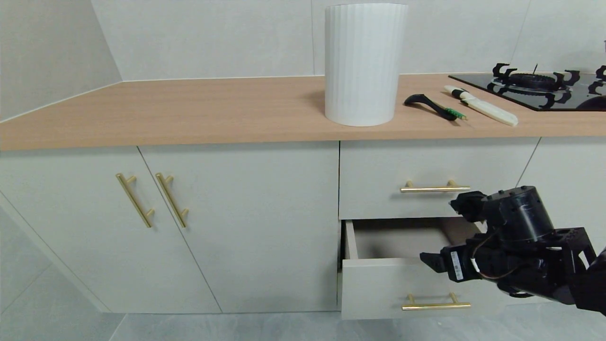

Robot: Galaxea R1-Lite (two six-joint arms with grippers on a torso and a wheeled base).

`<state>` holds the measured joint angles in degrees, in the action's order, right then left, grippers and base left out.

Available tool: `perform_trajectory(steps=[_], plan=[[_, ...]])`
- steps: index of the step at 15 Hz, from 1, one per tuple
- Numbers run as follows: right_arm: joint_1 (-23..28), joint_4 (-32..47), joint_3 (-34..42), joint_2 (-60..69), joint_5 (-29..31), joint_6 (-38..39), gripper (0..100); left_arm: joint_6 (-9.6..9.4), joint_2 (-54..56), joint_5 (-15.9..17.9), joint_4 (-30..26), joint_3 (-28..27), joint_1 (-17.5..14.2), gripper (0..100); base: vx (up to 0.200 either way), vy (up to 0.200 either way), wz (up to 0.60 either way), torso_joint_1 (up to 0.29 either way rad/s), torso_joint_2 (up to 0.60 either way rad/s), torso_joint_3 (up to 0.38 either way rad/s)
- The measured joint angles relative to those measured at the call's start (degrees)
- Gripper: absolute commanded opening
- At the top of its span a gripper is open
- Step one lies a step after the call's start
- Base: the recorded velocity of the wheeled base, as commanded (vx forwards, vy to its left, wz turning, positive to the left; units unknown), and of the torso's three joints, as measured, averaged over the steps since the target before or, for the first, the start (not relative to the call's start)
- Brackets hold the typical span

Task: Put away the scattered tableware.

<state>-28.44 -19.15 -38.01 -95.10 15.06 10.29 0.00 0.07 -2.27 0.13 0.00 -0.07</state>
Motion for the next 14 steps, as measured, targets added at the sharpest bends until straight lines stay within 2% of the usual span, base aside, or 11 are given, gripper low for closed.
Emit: perform_trajectory(steps=[4, 9, 14], plan=[[1.24, -10.15, 0.72, -4.21, 1.28, 0.63, 100, 0.0, 0.0, 0.02, 0.02, 0.0, 0.0, 100, 0.0, 0.0, 0.0, 0.0, 0.0, 0.0], [2.34, -24.48, 1.39, -15.76, 6.47, 1.8, 100, 0.0, 0.0, 0.02, 0.02, 0.0, 0.0, 100, 0.0, 0.0, 0.0, 0.0, 0.0, 0.0], [2.97, -24.99, 1.96, -19.79, 6.38, 1.52, 100, 0.0, 0.0, 0.02, 0.0, 0.0, 0.02, 100, 0.0, 0.0, 0.0, 0.0, 0.0, 0.0]])
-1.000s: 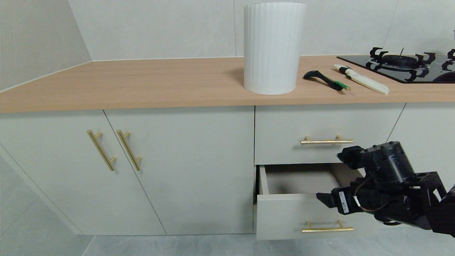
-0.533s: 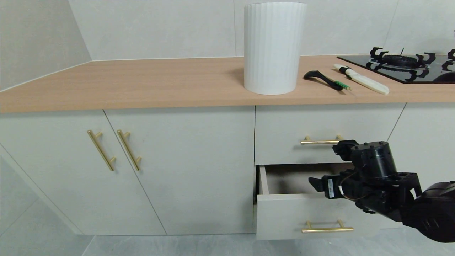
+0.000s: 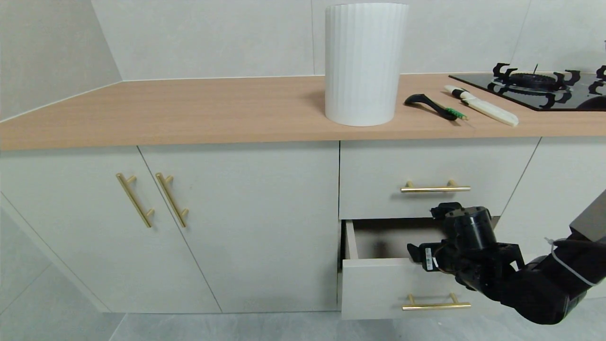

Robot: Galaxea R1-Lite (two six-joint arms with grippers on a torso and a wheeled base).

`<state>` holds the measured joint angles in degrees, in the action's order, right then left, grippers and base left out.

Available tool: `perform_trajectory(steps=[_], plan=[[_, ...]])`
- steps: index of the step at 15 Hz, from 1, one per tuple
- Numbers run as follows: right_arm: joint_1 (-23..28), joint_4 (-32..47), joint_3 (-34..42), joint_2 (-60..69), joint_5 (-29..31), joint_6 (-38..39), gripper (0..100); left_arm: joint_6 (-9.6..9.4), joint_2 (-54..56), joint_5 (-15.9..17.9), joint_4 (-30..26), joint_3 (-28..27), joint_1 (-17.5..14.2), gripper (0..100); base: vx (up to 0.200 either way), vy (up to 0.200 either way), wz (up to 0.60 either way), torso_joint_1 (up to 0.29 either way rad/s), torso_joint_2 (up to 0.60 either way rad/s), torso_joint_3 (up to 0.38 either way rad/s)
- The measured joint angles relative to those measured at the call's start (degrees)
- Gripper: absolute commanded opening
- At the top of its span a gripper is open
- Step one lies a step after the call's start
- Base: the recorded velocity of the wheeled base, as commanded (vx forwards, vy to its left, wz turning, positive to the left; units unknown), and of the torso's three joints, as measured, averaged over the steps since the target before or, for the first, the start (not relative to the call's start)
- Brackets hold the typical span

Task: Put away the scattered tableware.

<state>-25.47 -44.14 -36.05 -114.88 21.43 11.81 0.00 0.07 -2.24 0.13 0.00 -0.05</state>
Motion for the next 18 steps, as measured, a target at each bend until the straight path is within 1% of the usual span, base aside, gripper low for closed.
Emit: perform_trajectory(steps=[2, 6, 13, 18], plan=[[0.04, 0.51, 0.24, 0.02, -0.22, 0.0, 100, 0.0, 0.0, -0.02, 0.02, 0.0, 0.0, 100, 0.0, 0.0, 0.0, 0.0, 0.0, 0.0], [0.0, 4.49, 0.38, 1.84, -1.51, -0.13, 100, 0.0, 0.0, 0.0, 0.02, 0.0, -0.02, 100, 0.0, 0.0, 0.0, 0.0, 0.0, 0.0], [-1.07, 21.94, -0.41, 9.95, -6.22, -0.9, 100, 0.0, 0.0, -0.02, 0.02, 0.0, -0.02, 100, 0.0, 0.0, 0.0, 0.0, 0.0, 0.0], [-2.21, 28.25, -0.91, 12.76, -7.05, -2.54, 100, 0.0, 0.0, -0.02, 0.02, 0.0, -0.02, 100, 0.0, 0.0, 0.0, 0.0, 0.0, 0.0]])
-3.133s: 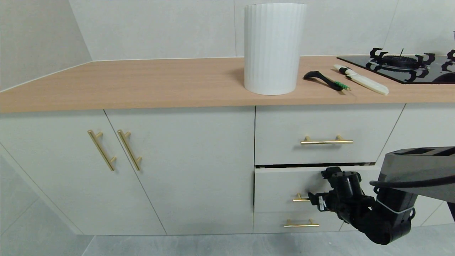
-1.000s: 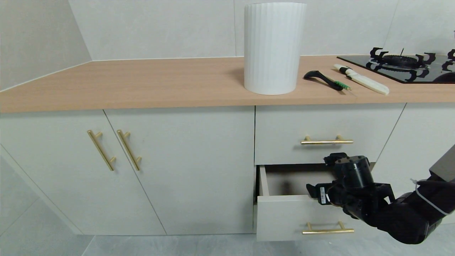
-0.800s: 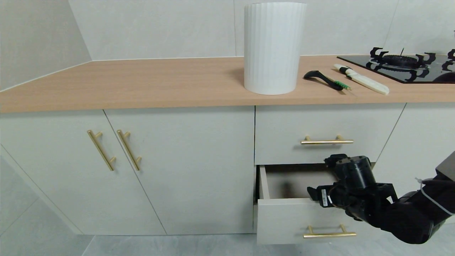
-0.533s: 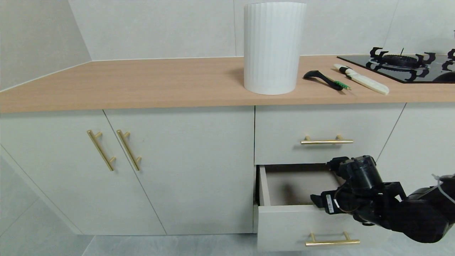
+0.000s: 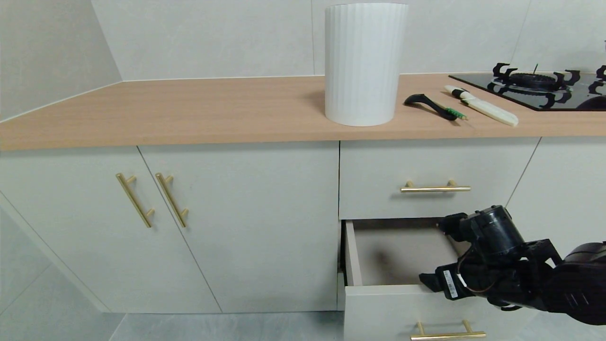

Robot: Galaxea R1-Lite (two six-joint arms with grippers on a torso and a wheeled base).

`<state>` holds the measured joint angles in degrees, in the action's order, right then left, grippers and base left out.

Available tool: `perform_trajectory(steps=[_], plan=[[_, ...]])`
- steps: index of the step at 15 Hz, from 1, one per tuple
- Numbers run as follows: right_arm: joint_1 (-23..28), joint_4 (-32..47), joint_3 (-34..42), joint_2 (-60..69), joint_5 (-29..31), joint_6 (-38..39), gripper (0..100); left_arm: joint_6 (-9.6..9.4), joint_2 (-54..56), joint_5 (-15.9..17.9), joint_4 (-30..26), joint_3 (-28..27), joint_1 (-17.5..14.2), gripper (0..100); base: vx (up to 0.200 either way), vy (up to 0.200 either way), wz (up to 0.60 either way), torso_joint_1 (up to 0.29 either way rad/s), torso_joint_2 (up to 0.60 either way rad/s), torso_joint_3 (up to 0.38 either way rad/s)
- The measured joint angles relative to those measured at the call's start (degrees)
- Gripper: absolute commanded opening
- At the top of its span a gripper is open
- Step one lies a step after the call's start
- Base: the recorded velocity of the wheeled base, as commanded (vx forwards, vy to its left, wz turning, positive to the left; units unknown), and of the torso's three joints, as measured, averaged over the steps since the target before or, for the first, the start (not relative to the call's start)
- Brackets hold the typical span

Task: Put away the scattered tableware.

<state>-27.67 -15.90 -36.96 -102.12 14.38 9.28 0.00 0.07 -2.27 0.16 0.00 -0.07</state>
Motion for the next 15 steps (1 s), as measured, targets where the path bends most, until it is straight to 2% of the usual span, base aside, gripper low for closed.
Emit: perform_trajectory(steps=[15], plan=[[-3.5, 22.76, 0.45, 6.69, -4.23, -10.93, 100, 0.0, 0.0, 0.0, 0.0, 0.0, 0.0, 100, 0.0, 0.0, 0.0, 0.0, 0.0, 0.0]])
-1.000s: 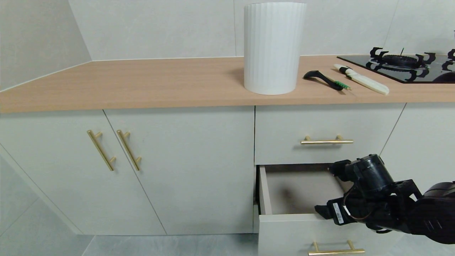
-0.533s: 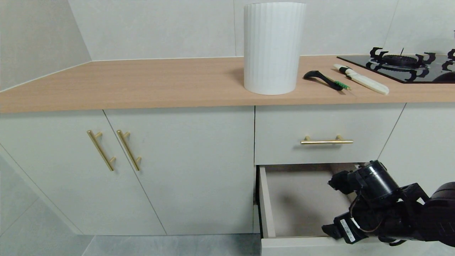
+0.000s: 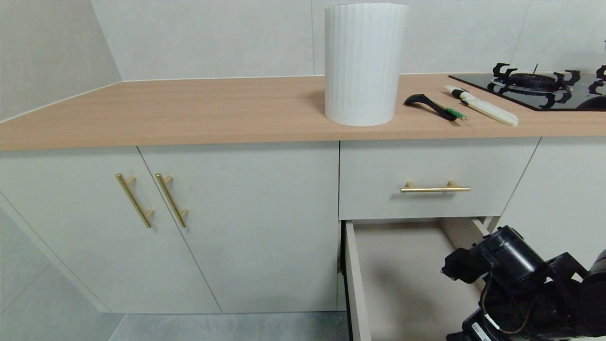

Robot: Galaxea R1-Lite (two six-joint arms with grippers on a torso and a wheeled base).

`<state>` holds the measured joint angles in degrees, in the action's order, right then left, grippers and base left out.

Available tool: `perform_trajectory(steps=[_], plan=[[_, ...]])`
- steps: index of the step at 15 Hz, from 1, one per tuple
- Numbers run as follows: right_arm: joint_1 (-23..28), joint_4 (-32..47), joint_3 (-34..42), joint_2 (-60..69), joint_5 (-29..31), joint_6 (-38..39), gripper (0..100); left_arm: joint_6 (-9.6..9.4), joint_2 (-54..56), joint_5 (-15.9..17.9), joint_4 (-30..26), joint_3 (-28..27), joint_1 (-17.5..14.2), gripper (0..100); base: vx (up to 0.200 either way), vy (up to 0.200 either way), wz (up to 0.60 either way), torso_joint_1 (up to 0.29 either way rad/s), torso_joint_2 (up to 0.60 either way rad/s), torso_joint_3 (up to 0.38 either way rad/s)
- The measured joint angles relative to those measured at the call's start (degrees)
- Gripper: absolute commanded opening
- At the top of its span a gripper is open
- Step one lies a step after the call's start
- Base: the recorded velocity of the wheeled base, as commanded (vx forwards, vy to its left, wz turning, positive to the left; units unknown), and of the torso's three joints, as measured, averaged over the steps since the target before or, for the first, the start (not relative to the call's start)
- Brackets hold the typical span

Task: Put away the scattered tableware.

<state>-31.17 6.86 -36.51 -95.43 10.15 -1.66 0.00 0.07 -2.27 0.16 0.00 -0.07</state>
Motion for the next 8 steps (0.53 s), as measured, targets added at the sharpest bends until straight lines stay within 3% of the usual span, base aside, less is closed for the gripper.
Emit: perform_trajectory(steps=[8], plan=[[-1.32, 12.37, 0.11, 2.93, -0.9, -7.51, 100, 0.0, 0.0, 0.02, 0.0, 0.0, 0.0, 100, 0.0, 0.0, 0.0, 0.0, 0.0, 0.0]])
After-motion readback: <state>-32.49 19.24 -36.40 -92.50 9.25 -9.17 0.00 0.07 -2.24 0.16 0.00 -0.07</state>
